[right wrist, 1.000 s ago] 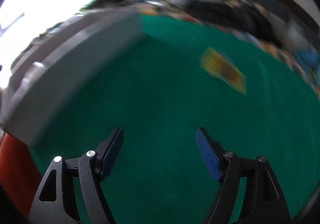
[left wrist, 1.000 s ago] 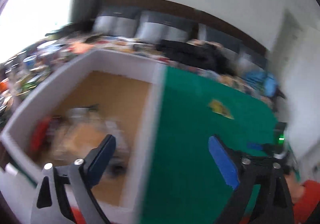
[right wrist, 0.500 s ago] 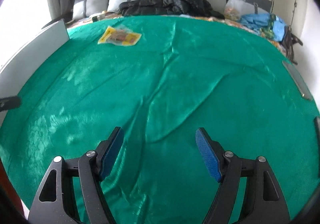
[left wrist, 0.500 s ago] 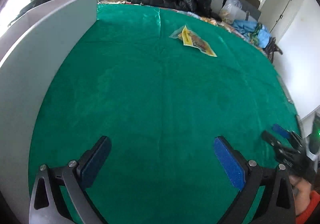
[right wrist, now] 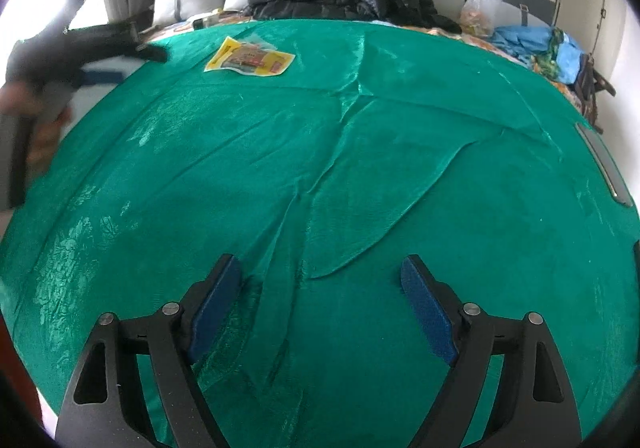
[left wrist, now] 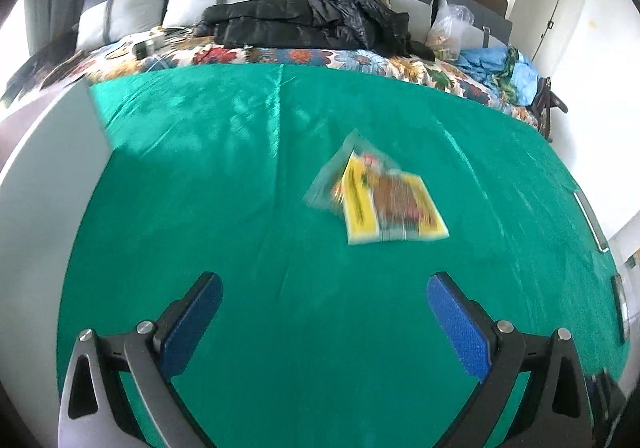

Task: Organize snacks
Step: 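Move the left tool back over the remaining packets on the sheet, then grasp the orange corn-sausage packet with the left tool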

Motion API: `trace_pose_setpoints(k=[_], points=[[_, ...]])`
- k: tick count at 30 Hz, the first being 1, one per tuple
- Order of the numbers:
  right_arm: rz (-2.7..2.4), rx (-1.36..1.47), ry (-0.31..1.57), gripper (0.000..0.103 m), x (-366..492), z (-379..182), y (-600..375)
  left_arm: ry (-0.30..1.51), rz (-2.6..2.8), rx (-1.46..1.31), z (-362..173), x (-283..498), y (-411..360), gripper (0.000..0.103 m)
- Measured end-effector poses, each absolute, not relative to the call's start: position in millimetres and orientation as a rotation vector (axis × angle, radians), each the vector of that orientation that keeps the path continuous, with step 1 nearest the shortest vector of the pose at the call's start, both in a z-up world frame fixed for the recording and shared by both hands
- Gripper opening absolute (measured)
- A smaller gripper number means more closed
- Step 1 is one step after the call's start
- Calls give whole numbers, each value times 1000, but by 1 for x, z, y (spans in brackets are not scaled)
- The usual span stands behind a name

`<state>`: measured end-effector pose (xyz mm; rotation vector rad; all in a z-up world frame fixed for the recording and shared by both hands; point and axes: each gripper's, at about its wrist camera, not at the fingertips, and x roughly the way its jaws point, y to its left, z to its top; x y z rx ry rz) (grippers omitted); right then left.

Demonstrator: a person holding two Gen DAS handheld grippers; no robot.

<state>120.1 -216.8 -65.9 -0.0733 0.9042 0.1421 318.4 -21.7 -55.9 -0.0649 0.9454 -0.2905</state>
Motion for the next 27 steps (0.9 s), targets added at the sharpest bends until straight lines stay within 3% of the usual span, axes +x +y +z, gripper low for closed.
trace_pose_setpoints(k=[9, 15, 20, 27], points=[[144, -73, 905, 87, 120, -66, -216, 919, -420, -217, -71, 366, -78, 101], [144, -73, 905, 88, 120, -66, -216, 974, -809, -266, -55, 349, -132, 101], [144, -73, 905, 88, 120, -65, -216, 898, -607, -62, -35, 335, -103, 101], [144, -72, 905, 88, 120, -65, -216, 973, -427, 7, -71, 363, -87, 101]])
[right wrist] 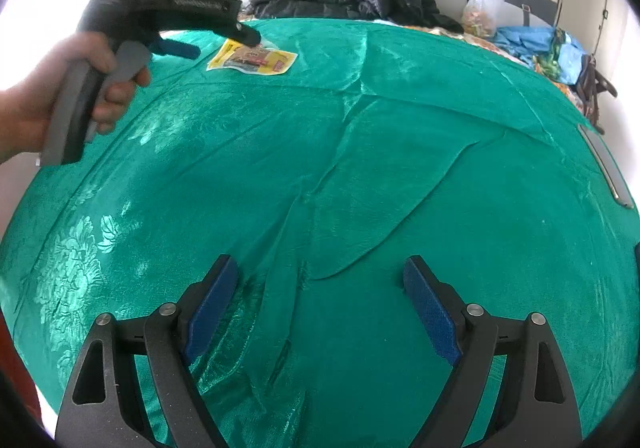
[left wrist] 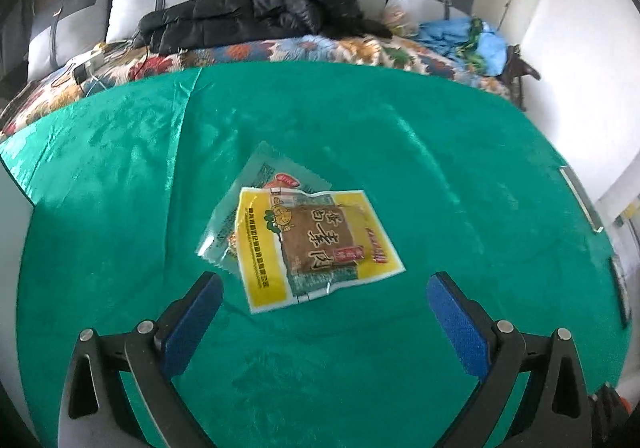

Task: Organize snacks
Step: 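Grasp the orange corn-sausage packet with the left tool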

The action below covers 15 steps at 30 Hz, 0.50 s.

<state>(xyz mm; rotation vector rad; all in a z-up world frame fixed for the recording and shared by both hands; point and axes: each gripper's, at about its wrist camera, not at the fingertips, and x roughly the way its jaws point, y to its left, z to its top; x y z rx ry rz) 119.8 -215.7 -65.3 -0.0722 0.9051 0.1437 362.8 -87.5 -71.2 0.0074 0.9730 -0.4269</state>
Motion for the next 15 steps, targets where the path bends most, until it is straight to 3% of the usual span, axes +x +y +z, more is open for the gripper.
trace_pose_setpoints(k=[7, 11, 15], points=[[144, -72, 905, 88, 120, -65, -216, 953, -813, -297, -63, 341, -128, 101], [145, -71, 905, 88, 120, -65, -215, 901, -863, -179, -41, 320, -127, 101], [144, -71, 905, 88, 120, -65, -215, 938, -571, -117, -44, 352, -75, 100]])
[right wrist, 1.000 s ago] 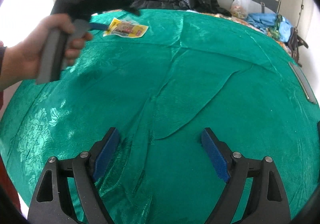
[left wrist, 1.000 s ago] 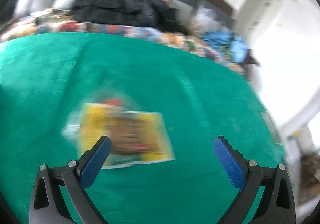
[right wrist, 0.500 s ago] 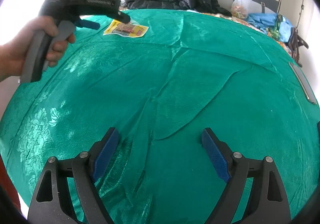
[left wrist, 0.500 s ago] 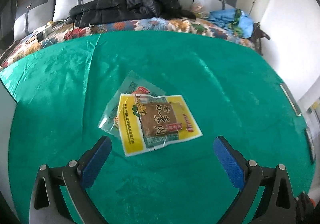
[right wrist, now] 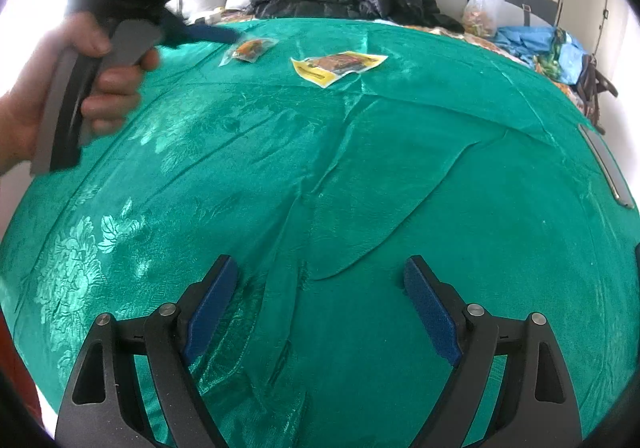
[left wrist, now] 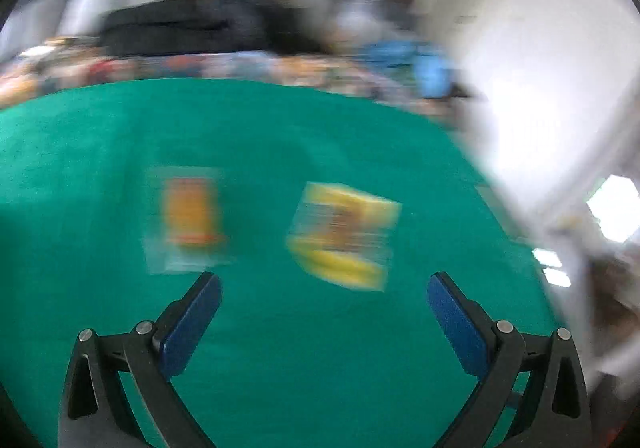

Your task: Organize snacks

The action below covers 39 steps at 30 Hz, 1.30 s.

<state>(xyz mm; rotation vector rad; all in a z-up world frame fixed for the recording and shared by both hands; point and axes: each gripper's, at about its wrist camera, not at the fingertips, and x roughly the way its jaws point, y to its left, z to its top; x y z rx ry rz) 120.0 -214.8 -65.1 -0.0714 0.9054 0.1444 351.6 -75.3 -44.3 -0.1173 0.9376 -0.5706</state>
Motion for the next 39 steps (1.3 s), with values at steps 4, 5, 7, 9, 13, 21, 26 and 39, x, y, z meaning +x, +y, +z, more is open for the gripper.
trace_pose_setpoints(k=[4, 5, 7, 9, 13, 21, 26, 39], points=[[146, -70, 904, 89, 120, -65, -215, 1025, -409, -75, -60, 392, -52, 98], [146, -70, 904, 89, 120, -65, -215, 1040, -391, -58, -63, 399, -54, 95], [146, -69, 904, 89, 120, -65, -214, 1062, -354, -11, -73, 412, -67, 90], [146, -69, 904, 89, 120, -65, -214, 1080, -316, 21, -81, 421, -82, 85], [146, -69, 904, 89, 120, -65, -214, 1042, -247, 113, -92, 428, -98, 74], [146, -68, 904, 89, 120, -65, -214, 989, -244, 109, -81, 416, -82, 32], [146, -68, 904, 89, 120, -65, -214, 984, -264, 81, -70, 371, -50, 23], [146, -68, 905, 89, 120, -65, -214, 1005, -351, 144, -76, 308, -30, 79]])
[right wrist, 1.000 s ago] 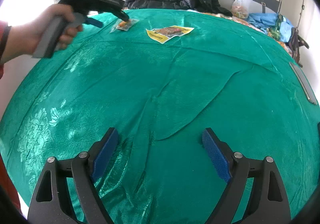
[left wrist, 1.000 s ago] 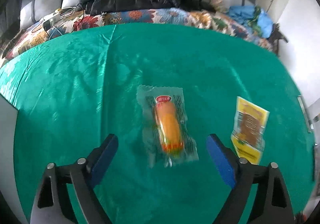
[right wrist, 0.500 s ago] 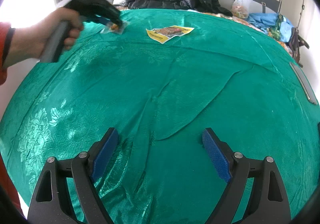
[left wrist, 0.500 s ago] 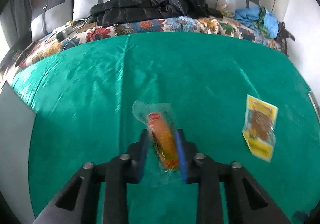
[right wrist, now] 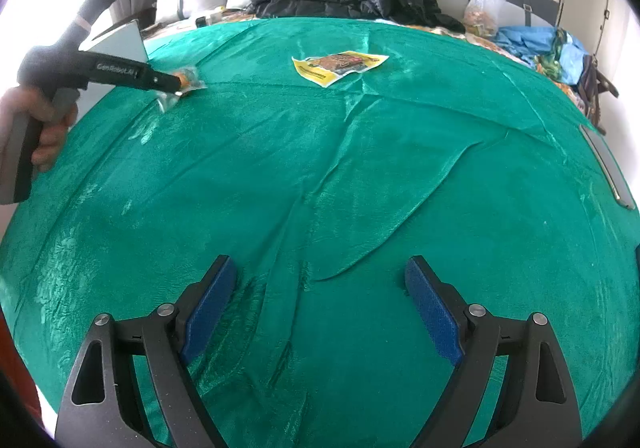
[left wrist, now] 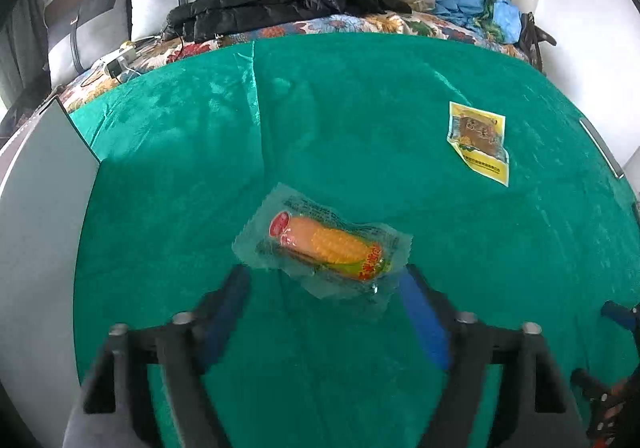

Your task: Organize snacks

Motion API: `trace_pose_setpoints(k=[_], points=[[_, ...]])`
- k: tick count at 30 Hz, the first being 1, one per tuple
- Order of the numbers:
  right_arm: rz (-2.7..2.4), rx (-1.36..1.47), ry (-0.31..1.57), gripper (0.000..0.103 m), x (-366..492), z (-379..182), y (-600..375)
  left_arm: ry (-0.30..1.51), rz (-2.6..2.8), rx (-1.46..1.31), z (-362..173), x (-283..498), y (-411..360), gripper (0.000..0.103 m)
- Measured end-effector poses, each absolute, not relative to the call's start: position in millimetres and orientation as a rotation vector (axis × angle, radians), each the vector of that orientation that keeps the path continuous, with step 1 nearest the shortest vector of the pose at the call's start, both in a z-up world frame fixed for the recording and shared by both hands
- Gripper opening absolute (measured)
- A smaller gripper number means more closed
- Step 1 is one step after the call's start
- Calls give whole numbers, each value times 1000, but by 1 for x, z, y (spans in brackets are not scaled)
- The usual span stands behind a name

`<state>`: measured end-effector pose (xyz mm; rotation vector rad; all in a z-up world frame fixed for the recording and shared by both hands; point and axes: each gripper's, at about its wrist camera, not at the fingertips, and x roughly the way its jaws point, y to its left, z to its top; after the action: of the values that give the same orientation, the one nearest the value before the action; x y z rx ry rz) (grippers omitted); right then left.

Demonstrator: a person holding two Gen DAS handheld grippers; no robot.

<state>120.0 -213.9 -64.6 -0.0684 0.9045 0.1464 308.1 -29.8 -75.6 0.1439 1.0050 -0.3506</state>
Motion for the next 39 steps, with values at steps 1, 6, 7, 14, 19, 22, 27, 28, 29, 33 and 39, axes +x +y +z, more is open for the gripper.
trace_pose_setpoints(k=[1, 6, 7, 14, 19, 22, 27, 28, 29, 33, 39], points=[[147, -68, 904, 89, 120, -65, -214, 1015, -347, 143, -79, 310, -30, 79], [147, -68, 904, 89, 120, -65, -214, 1035, -299, -23, -89, 319, -17, 85], [147, -68, 904, 89, 120, -65, -214, 1033, -296, -44, -90, 319, -15, 86], [147, -67, 904, 89, 120, -64, -214, 1049, -282, -11, -88, 325, -10, 87], [147, -67, 904, 89, 120, -64, -214, 1053, -346, 33, -73, 310, -3, 87], [147, -67, 905, 89, 120, -64, -214, 1024, -384, 89, -59, 310, 1, 87], [147, -67, 905, 89, 120, -64, -214, 1060, -621, 221, -41, 339, -23, 94], [147, -67, 905, 89, 120, -64, -214, 1072, -658, 264, -41, 344, -31, 95], [147, -67, 905, 89, 120, -64, -214, 1082, -682, 312, -43, 350, -38, 95], [147, -67, 905, 89, 120, -64, -213, 1093, -688, 404, -57, 372, -53, 95], [148, -66, 905, 89, 119, -63, -214, 1150, -730, 437, -90, 364, -58, 91]])
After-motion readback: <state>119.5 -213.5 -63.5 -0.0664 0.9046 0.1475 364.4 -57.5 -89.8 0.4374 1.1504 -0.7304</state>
